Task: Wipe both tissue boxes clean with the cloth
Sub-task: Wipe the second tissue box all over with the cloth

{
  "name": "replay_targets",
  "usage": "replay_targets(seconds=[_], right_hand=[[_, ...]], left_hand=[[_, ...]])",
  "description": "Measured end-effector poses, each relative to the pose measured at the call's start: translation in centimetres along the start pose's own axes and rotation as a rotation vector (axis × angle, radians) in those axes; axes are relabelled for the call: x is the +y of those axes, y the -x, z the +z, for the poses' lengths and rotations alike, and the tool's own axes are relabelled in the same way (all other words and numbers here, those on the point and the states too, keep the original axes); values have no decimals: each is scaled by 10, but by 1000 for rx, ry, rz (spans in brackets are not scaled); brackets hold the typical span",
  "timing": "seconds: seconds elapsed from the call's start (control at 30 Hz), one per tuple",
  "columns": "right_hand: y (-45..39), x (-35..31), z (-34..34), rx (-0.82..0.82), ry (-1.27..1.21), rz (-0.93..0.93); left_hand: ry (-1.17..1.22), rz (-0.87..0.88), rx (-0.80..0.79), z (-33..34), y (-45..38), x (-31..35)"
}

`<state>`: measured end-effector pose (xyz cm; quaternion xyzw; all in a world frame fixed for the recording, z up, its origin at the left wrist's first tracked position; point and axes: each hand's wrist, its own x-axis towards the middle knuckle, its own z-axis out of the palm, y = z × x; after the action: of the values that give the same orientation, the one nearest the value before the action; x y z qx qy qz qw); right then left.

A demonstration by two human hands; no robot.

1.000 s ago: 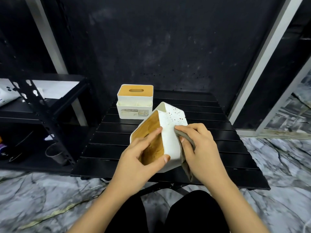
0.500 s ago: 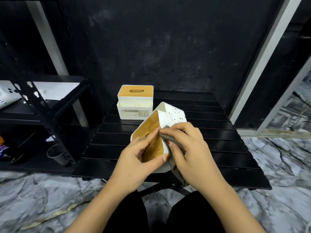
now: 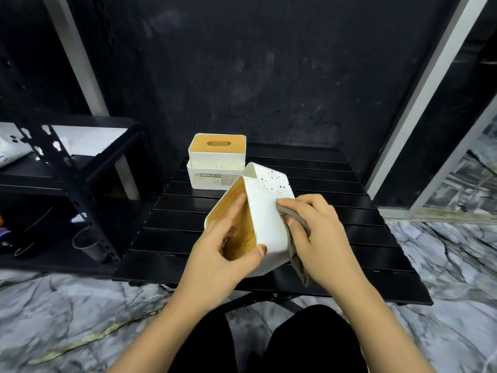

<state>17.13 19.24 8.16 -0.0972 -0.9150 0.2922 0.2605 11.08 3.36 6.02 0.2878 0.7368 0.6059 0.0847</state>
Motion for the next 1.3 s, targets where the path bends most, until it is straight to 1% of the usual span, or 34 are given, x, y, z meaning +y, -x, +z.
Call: replay_targets(seconds=[0.3,0.47,0.67,0.8,0.93,1.13,1.3], right_hand=[[33,11,8,117,-79,3],[43,4,14,182,-37,-86],[29,-18,17,147,-39,-197],[15,-15,16,157,-53,-162],[22,-9,18,194,-6,-109],[26,-27,21,147,-24,-186],[13,-14,18,161,-49,-115]], left_hand=[[48,-58,-97,-6,-6,7],[75,-45,-92,-10,1,4],[76,-18,-98,-12,9,3],[55,-21,-93,-11,10,3],[52,-42,-87,-8,7,5],[58,-31,-107,-11,3,6],[59,-36,-117,-14,0,4]])
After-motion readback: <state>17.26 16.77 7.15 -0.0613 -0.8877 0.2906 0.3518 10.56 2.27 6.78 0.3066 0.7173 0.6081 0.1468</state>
